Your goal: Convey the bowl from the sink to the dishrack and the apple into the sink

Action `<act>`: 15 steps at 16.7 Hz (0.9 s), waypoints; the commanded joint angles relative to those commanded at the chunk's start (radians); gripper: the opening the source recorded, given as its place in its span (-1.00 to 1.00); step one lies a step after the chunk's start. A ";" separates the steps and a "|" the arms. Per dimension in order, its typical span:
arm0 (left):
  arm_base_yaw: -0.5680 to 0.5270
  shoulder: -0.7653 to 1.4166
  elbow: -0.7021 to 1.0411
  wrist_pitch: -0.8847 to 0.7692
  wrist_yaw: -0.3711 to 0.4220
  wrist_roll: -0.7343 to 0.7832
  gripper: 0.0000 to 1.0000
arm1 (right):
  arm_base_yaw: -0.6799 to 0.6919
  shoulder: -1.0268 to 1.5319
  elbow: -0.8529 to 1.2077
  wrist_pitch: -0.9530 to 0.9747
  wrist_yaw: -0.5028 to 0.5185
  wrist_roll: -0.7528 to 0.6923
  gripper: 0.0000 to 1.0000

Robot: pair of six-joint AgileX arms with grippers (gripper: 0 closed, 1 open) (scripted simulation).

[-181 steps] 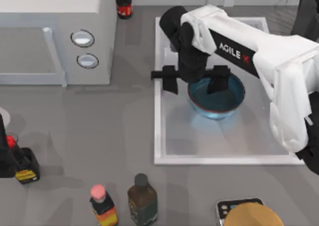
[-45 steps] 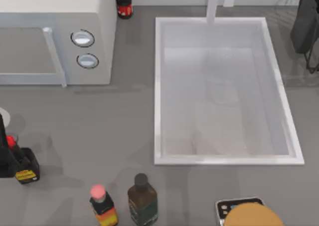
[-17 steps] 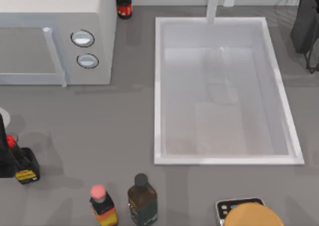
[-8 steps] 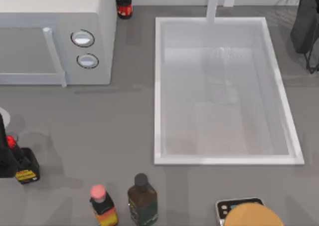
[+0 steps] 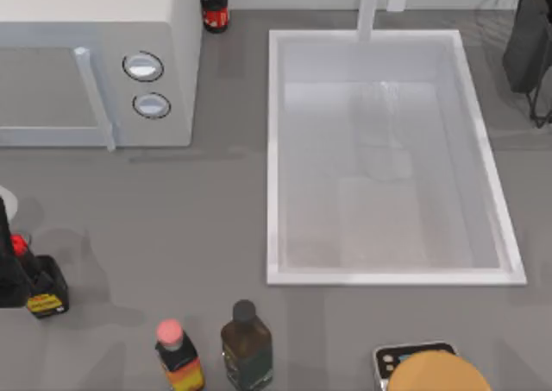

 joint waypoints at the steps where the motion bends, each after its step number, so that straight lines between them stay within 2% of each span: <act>1: 0.000 0.000 0.000 0.000 0.000 0.000 1.00 | 0.000 0.000 0.000 0.000 0.000 0.000 1.00; 7: 0.000 0.000 0.000 0.000 0.000 0.000 1.00 | -0.036 0.151 0.116 -0.118 -0.004 -0.038 1.00; 15: 0.000 0.000 0.000 0.000 0.000 0.000 1.00 | -0.179 0.741 0.508 -0.540 0.001 -0.171 1.00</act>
